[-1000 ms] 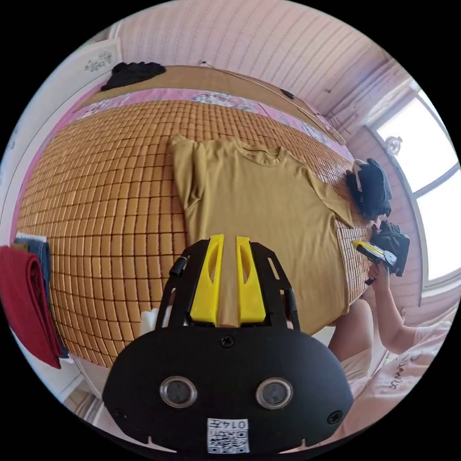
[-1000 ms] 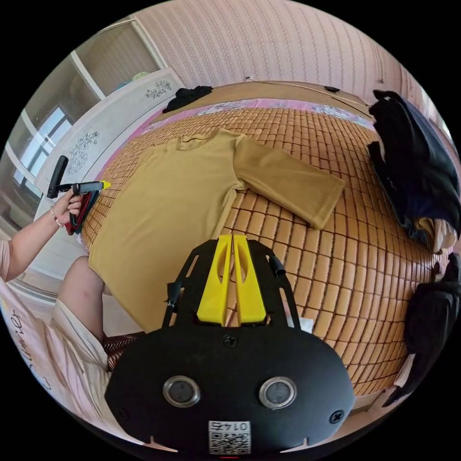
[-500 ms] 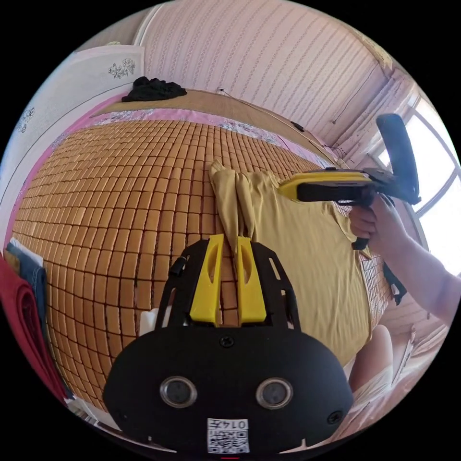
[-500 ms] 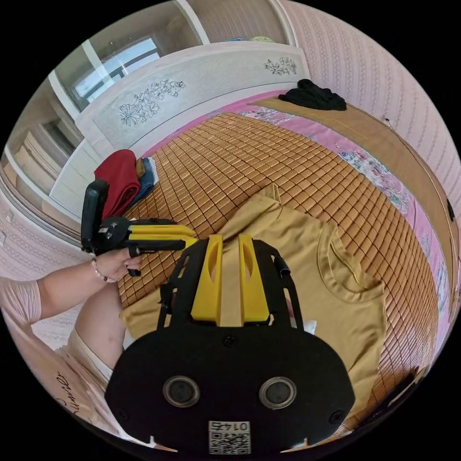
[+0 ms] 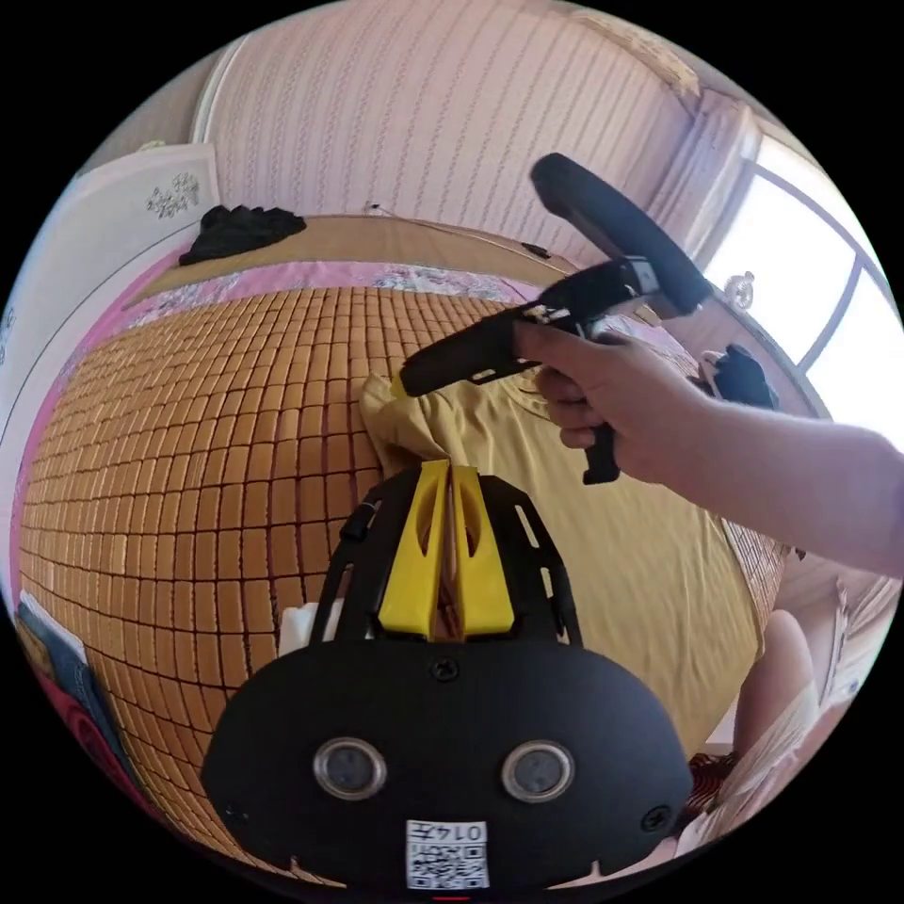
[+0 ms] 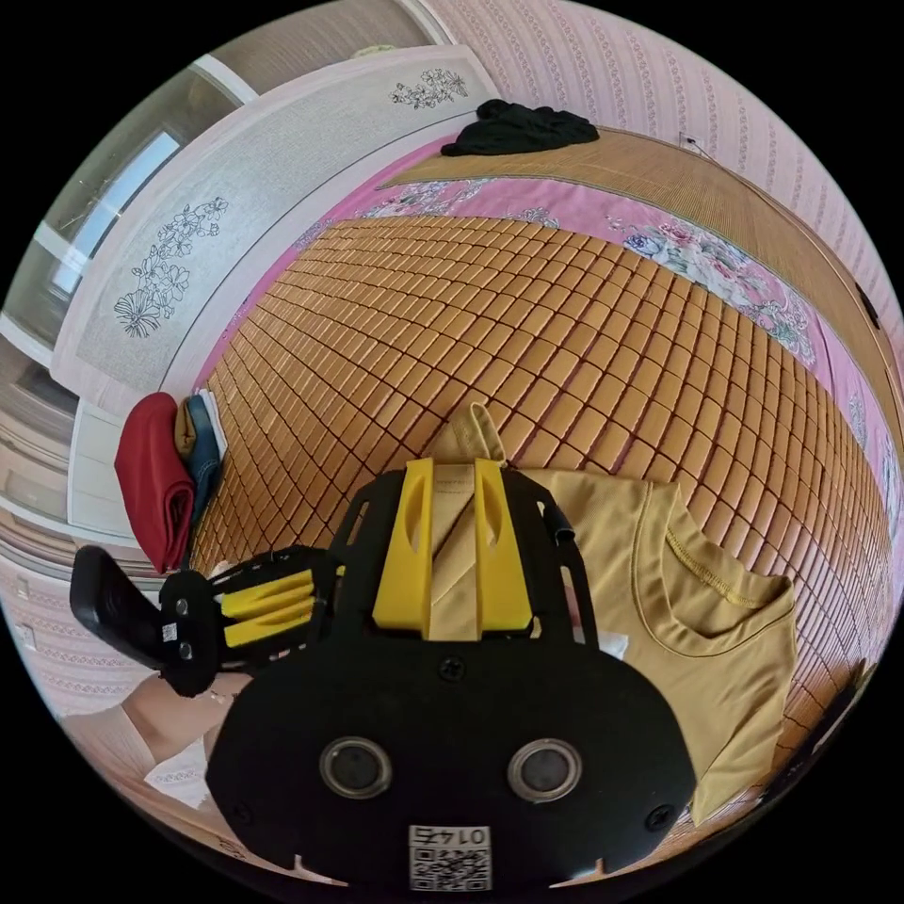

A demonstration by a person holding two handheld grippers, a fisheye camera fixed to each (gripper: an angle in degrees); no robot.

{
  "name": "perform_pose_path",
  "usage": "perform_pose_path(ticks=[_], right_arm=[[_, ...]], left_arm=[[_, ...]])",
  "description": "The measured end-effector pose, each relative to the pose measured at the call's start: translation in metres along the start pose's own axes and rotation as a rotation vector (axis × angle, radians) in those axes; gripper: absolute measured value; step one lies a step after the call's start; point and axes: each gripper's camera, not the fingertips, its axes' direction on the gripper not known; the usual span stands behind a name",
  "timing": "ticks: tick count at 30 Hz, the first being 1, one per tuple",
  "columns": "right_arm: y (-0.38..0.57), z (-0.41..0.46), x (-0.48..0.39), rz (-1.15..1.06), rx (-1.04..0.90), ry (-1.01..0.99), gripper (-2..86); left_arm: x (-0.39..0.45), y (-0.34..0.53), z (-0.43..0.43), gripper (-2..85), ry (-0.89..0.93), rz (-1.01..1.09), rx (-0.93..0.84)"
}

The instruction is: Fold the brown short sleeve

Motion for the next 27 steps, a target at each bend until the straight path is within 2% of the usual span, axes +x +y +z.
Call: perform_pose_path(ticks=[4,8,11,16,19,20,22,23,24,27], right_arm=[[-0.026,-0.005,-0.003,-0.001,-0.028,0.042,8.6],[-0.046,0.006,-0.002,0.005,-0.099,0.090,8.0],[-0.055,0.000,0.003,0.003,-0.102,0.115,2.6],[-0.061,-0.020,0.004,-0.055,-0.089,0.079,-0.6],[-0.066,-0.031,0.005,-0.074,-0.077,0.035,-0.8],[-0.067,-0.033,0.006,-0.071,-0.078,0.023,-0.8],[-0.072,-0.041,0.011,-0.052,-0.075,-0.017,-0.8],[-0.073,-0.043,0.012,-0.047,-0.072,-0.026,-0.8],[-0.074,-0.048,0.015,-0.039,-0.073,-0.049,-0.8],[-0.076,-0.060,0.018,-0.029,-0.067,-0.124,-0.8]], left_arm=[[0.000,0.011,0.016,-0.1,0.085,0.010,-0.105],[-0.012,0.022,0.002,2.8,0.109,-0.023,-0.066],[-0.016,0.028,-0.013,4.6,0.117,-0.011,-0.058],[-0.011,0.015,-0.030,6.9,-0.035,0.044,0.000],[-0.009,0.001,-0.018,7.5,-0.059,0.038,-0.016],[-0.009,-0.002,-0.012,7.5,-0.056,0.041,-0.042],[-0.019,-0.008,0.016,5.3,-0.079,-0.004,-0.211],[-0.022,-0.009,0.018,3.7,-0.089,-0.009,-0.227],[-0.025,-0.009,0.012,0.5,-0.079,0.001,-0.201],[-0.037,0.001,-0.018,-0.7,-0.029,-0.033,-0.124]])
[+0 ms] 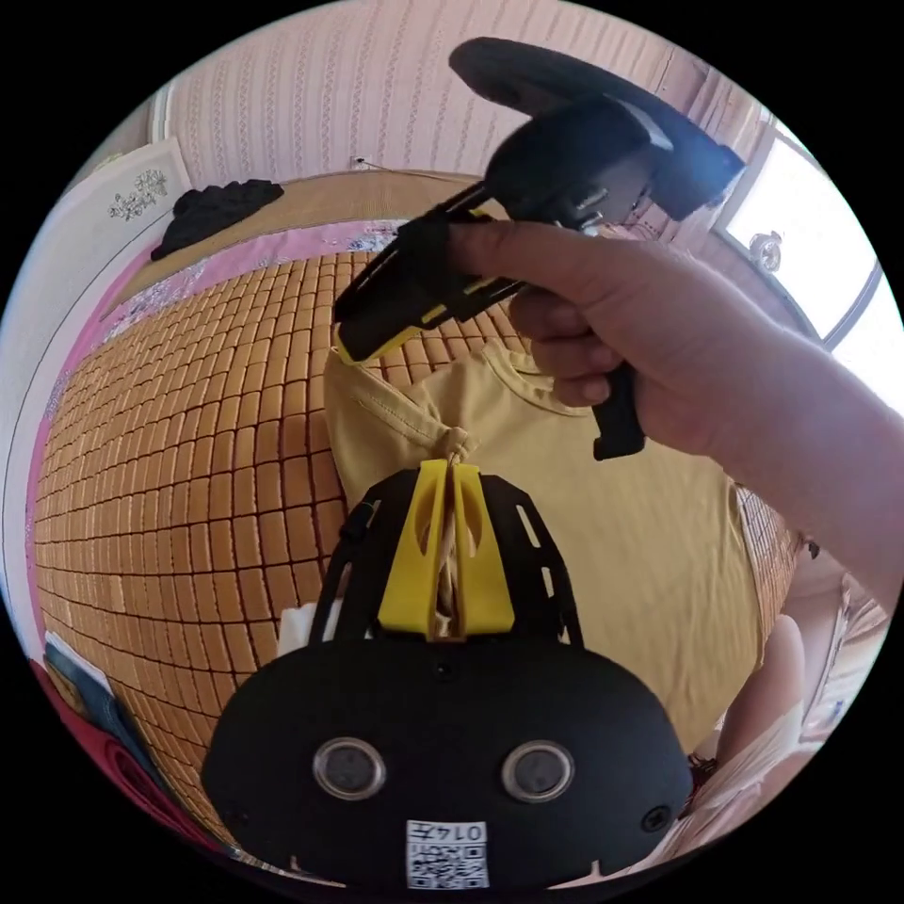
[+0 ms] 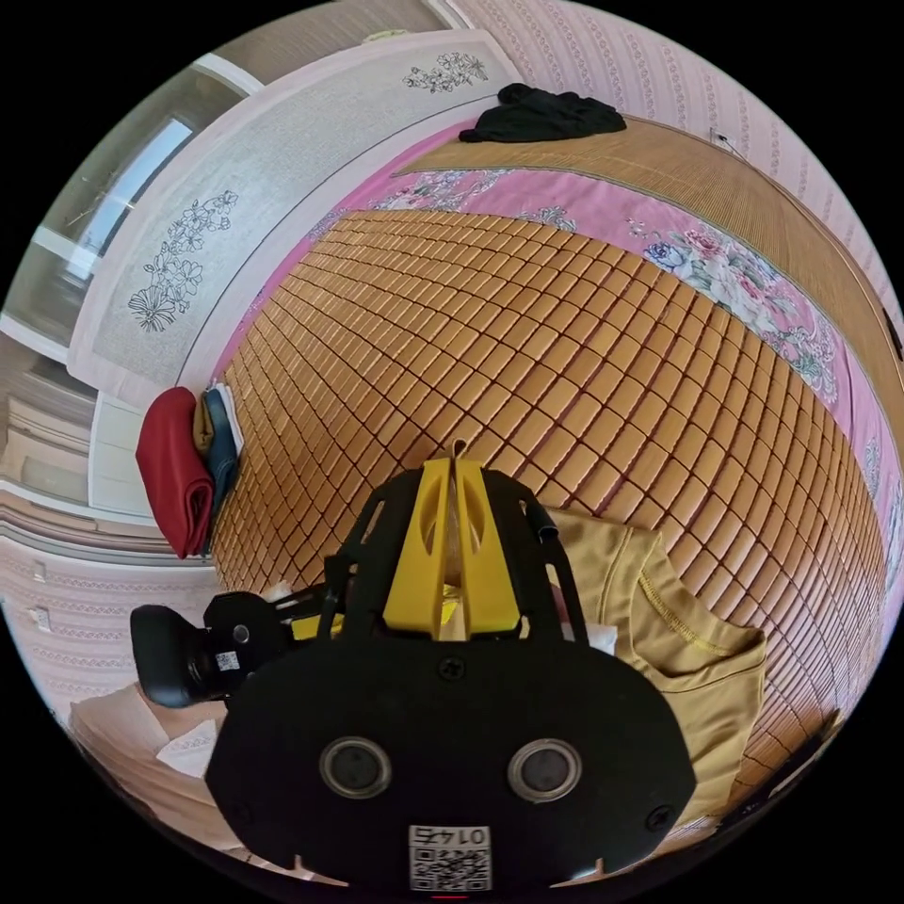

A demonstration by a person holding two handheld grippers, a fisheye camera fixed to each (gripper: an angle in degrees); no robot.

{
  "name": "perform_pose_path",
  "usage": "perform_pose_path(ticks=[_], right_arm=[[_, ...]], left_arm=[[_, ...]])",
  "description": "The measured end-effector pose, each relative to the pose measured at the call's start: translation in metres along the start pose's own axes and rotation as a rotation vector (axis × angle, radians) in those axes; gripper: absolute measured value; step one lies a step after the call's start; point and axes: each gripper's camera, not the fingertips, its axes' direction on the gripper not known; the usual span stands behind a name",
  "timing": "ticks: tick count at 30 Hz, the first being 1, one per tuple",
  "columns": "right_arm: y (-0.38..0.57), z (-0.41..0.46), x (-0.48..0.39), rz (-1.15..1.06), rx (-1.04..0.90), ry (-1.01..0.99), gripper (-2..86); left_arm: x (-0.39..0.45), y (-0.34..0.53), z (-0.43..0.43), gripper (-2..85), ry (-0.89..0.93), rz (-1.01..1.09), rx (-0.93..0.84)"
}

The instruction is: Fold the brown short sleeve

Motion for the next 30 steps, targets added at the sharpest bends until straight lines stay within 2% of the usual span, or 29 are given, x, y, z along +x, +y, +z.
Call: perform_pose_path(ticks=[7,13,19,24,30], right_arm=[[-0.009,-0.008,-0.039,-0.083,0.012,-0.143,-0.8],[-0.010,0.038,-0.096,-0.156,-0.049,-0.104,-0.8],[-0.007,0.066,-0.134,-0.150,0.019,-0.164,-0.5],[0.003,0.106,-0.166,-0.258,-0.099,-0.273,1.0],[0.019,0.088,-0.157,-0.271,-0.038,-0.298,6.8]], left_arm=[[-0.056,0.081,-0.074,-1.0,-0.018,-0.213,0.175],[-0.107,0.133,-0.080,-1.0,0.053,-0.466,0.152],[-0.123,0.167,-0.088,-0.9,0.114,-0.620,0.211],[-0.123,0.187,-0.087,-0.5,0.090,-0.664,0.191],[-0.126,0.210,-0.092,3.9,0.080,-0.716,0.109]])
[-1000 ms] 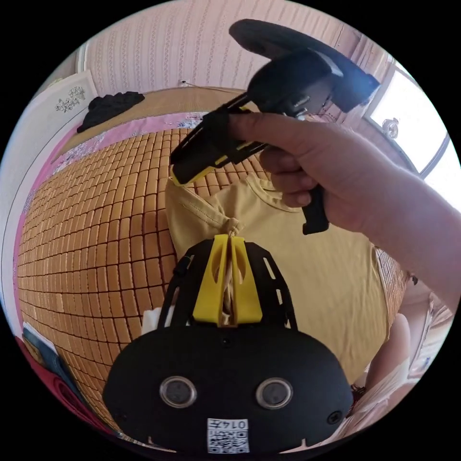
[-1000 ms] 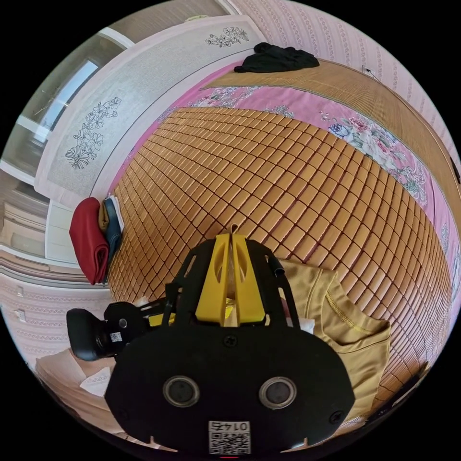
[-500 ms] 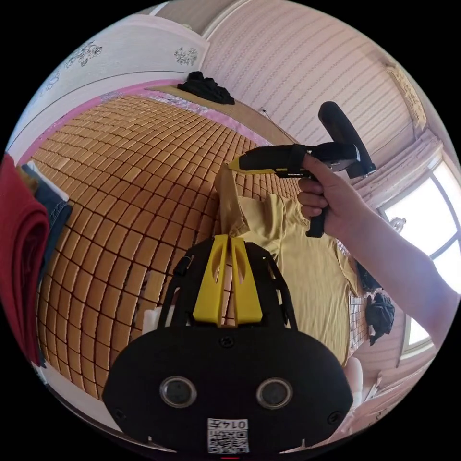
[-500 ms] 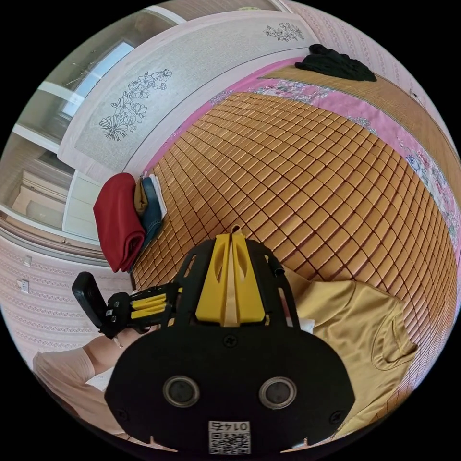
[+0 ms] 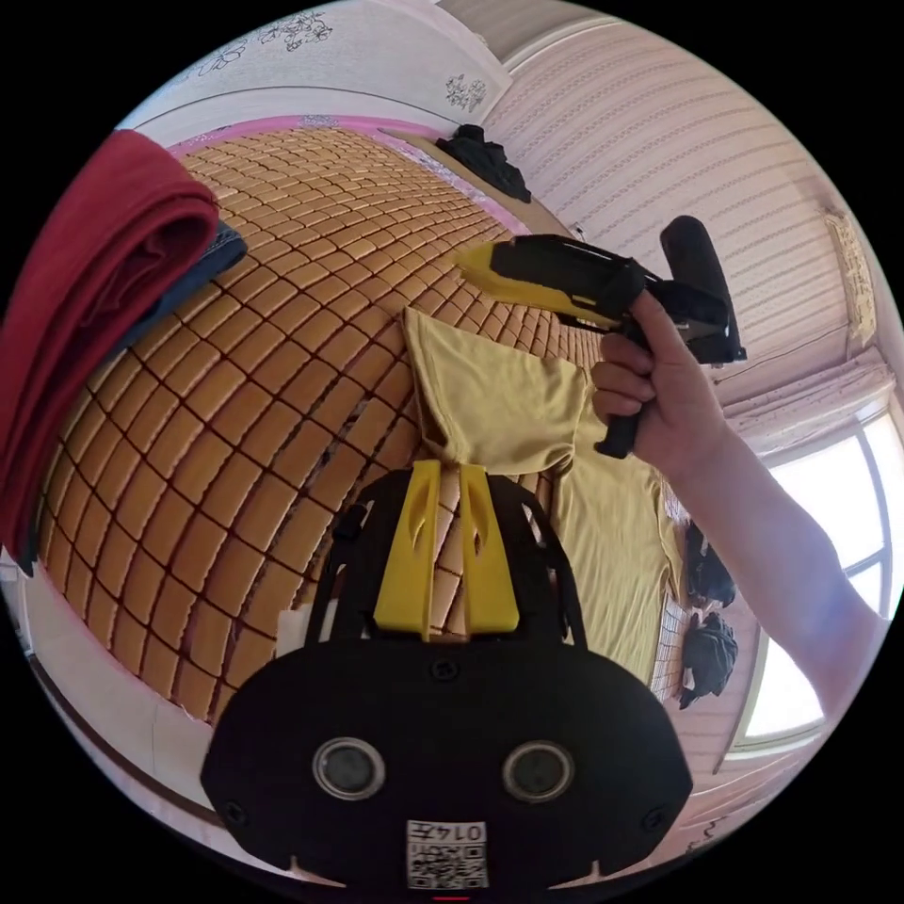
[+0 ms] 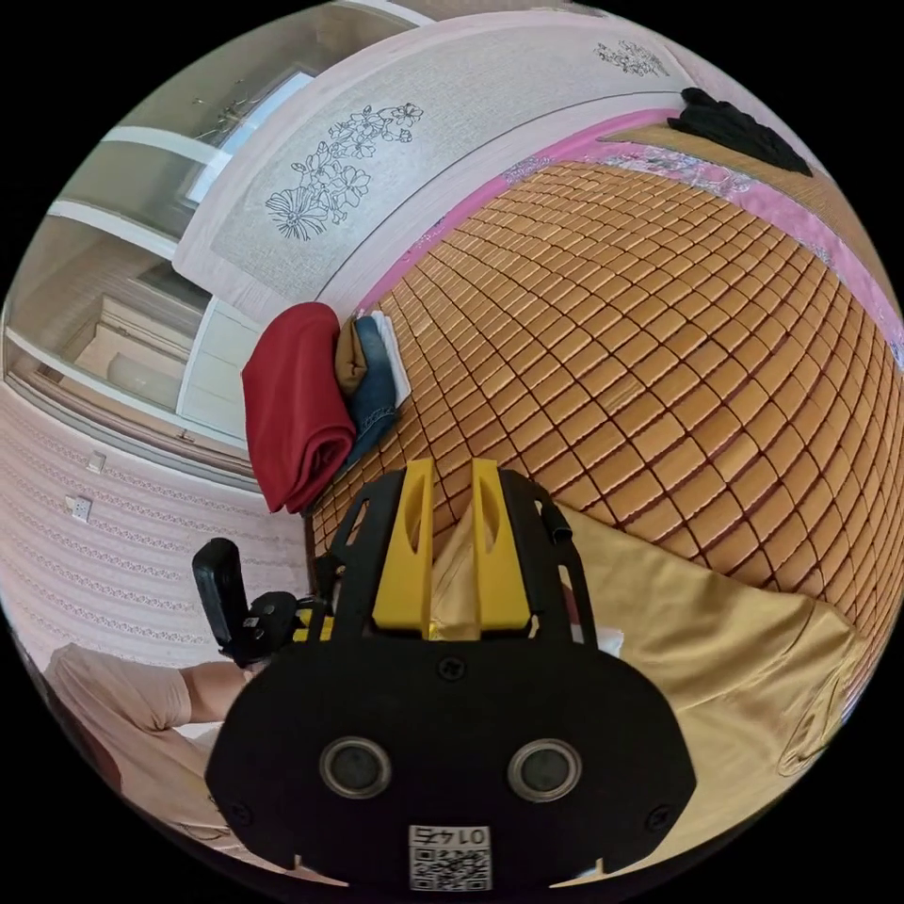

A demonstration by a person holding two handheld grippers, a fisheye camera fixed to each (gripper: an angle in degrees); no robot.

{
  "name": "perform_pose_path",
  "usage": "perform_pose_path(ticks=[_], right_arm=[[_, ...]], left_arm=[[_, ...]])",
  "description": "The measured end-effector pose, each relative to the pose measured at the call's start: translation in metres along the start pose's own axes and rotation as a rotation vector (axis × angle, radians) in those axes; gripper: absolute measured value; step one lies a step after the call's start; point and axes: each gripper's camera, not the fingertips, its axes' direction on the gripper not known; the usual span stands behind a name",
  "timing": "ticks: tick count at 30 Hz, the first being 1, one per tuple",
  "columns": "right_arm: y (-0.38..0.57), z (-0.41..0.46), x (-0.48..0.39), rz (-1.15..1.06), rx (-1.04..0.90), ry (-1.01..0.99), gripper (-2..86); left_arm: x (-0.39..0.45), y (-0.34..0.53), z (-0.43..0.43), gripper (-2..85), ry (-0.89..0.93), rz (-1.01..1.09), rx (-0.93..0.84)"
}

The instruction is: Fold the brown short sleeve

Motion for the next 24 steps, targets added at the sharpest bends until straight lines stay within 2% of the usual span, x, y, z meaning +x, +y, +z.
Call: perform_pose_path(ticks=[2,5,7,9,11,13,18,24], right_arm=[[0.015,-0.024,0.010,0.002,0.034,0.053,6.9],[0.050,-0.067,0.039,0.048,0.054,0.259,6.9],[0.079,-0.095,0.071,0.139,0.030,0.511,7.1],[0.097,-0.109,0.093,0.225,0.010,0.639,7.5],[0.109,-0.115,0.112,0.309,-0.006,0.656,8.0],[0.116,-0.114,0.127,0.389,0.013,0.592,8.8],[0.114,-0.093,0.132,0.401,0.057,0.555,8.9],[0.113,-0.077,0.131,0.397,0.028,0.600,4.8]], left_arm=[[-0.005,0.003,-0.010,4.1,-0.026,-0.005,0.010],[-0.008,0.002,-0.028,4.1,-0.059,0.033,0.059],[-0.003,-0.012,-0.031,4.3,-0.083,0.080,0.076],[0.003,-0.027,-0.026,4.6,-0.118,0.120,0.088],[0.011,-0.046,-0.014,5.2,-0.142,0.152,0.070],[0.021,-0.071,0.007,6.6,-0.162,0.193,0.000],[0.037,-0.095,0.042,6.2,-0.250,0.275,-0.127],[0.044,-0.101,0.045,0.2,-0.372,0.333,-0.089]])
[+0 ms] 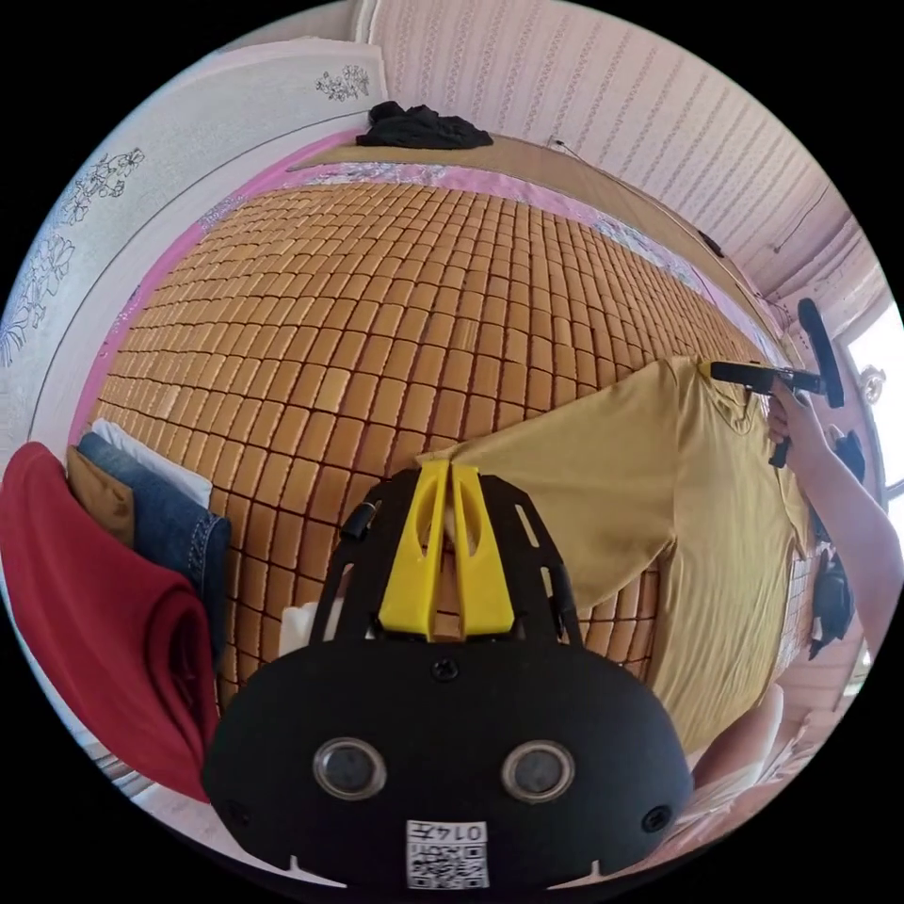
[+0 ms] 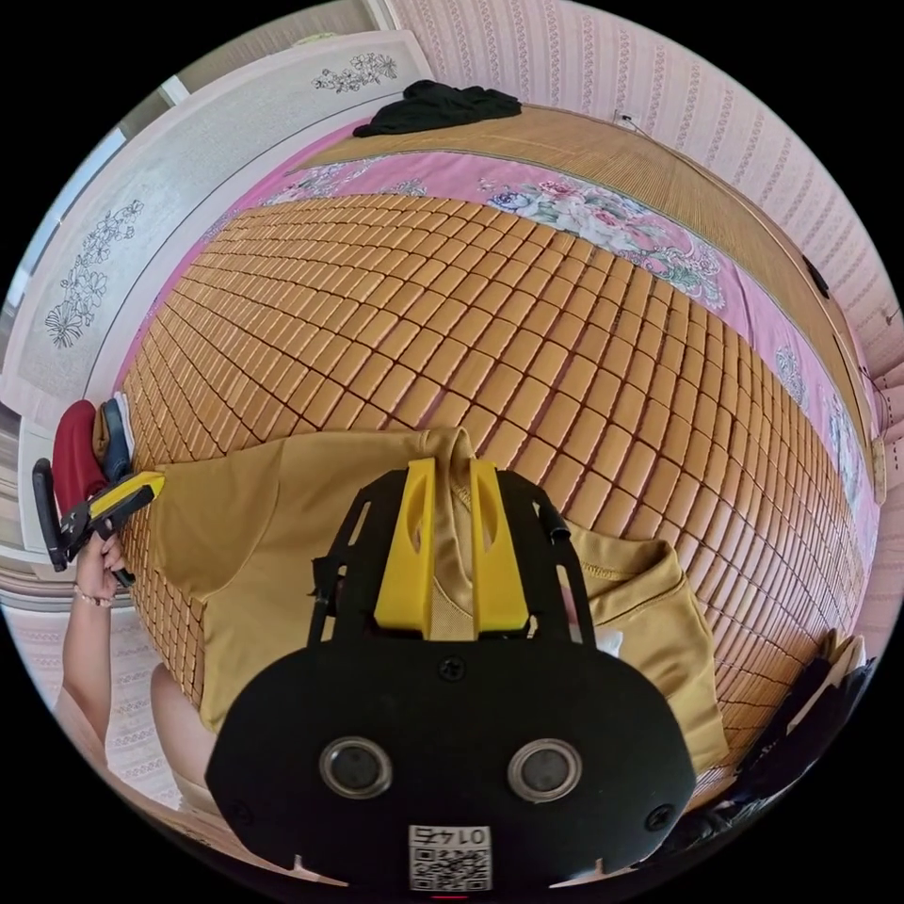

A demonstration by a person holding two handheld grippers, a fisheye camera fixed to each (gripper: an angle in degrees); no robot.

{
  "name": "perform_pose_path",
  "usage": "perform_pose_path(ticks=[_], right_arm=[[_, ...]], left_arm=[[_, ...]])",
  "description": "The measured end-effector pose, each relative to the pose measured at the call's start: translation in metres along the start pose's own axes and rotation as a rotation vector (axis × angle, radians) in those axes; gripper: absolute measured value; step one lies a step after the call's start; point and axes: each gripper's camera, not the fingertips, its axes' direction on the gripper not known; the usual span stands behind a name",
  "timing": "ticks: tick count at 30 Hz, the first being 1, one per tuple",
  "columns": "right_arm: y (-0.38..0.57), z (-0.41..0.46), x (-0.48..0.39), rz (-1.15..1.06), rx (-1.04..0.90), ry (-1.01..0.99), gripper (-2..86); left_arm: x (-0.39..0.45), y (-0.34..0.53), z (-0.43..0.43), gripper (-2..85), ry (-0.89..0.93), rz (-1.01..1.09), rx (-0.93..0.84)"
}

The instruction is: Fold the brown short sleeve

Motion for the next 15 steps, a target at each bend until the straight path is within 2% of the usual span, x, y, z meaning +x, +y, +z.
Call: perform_pose_path(ticks=[3,8,11,15], right_arm=[[0.001,0.002,0.003,0.022,-0.016,-0.032,4.0],[0.023,-0.037,0.024,0.038,0.087,-0.124,6.9],[0.075,-0.083,0.042,0.019,0.197,-0.216,7.8],[0.201,-0.121,0.042,-0.066,0.183,-0.123,7.9]], left_arm=[[-0.005,-0.003,0.006,1.5,0.021,-0.020,0.002],[-0.019,0.001,-0.009,7.3,0.065,-0.047,0.025],[-0.024,0.025,-0.036,7.6,0.093,-0.026,0.093],[0.001,0.085,-0.059,7.2,0.197,0.104,0.058]])
